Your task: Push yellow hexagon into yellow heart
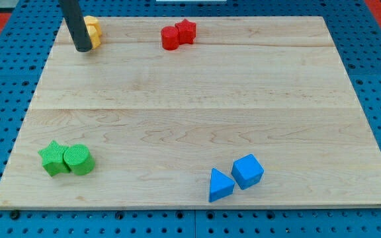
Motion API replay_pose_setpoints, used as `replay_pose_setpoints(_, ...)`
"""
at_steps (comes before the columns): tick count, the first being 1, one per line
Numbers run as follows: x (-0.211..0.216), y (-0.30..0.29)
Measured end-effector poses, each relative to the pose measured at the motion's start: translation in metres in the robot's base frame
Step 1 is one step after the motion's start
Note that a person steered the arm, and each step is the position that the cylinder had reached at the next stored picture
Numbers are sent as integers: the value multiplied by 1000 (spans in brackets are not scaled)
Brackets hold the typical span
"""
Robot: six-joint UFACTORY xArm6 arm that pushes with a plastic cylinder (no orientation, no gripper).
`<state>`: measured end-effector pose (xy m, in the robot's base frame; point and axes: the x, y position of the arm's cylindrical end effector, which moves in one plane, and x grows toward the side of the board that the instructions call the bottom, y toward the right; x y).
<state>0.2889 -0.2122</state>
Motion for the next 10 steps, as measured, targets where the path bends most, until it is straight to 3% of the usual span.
replay_pose_setpoints(6,6,9)
replay_pose_setpoints(9,-20,24)
replay_pose_setpoints(10,-3,25)
